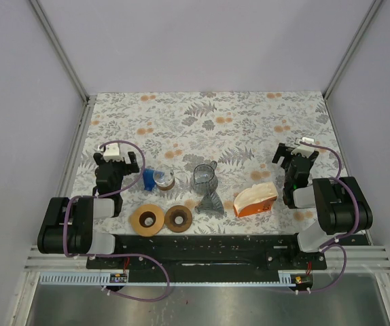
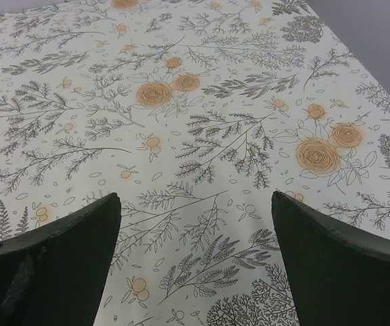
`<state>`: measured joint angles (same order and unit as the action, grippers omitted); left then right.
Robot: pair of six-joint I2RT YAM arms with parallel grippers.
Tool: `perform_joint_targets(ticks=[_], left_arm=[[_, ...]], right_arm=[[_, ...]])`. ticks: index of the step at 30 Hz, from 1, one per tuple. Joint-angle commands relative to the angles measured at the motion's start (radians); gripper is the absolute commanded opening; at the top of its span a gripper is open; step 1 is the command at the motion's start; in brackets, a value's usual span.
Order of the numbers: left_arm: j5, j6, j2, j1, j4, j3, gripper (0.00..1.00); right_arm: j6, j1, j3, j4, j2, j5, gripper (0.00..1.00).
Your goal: Place the coffee filter in the dripper
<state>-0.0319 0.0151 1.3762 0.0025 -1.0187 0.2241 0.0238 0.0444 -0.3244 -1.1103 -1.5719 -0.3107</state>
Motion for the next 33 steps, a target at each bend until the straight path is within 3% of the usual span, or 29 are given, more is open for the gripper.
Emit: perform_joint_targets(ticks=[1,5,8,10,16,21,25,29,33], left_arm=[[-0.011,-0.009,0.000,0.002,-0.070,0.018,0.99],[-0.010,-0.009,0.000,0.004,-0.070,0.018,0.99],[-0.005,-0.009,-0.002,0.002,-0.078,0.020,0.99],[0.016,-0.006,-0.043,0.005,0.032,0.055,0.99],[0.303,-0.009,-0.224,0.099,0.464,0.283,0.99],[0.516,-0.199,-0.267,0.102,1.070,0.628,0.99],[0.587,-0.317,-0.276,0.102,1.449,0.825,0.99],[0.578,-0.379,-0.312,0.099,1.653,0.912,0.99],[0.537,-0.377,-0.330,0.099,1.787,0.962,0.99]], right_arm=[[-0.001,-0.006,-0.027,-0.005,0.007,0.007,0.99],[-0.009,-0.009,0.013,-0.063,0.042,0.019,1.00],[-0.009,-0.008,-0.019,0.151,0.242,0.044,1.00],[0.061,-0.008,-0.097,0.362,0.373,0.065,0.99],[0.126,-0.005,-0.347,0.709,0.495,0.545,0.99],[0.119,0.093,-0.548,0.950,0.469,0.743,0.99],[-0.155,0.337,-0.758,1.289,0.362,0.765,0.99],[-0.284,0.469,-0.990,1.602,0.180,0.809,0.94],[-0.415,0.537,-1.128,1.724,0.009,0.828,0.88]])
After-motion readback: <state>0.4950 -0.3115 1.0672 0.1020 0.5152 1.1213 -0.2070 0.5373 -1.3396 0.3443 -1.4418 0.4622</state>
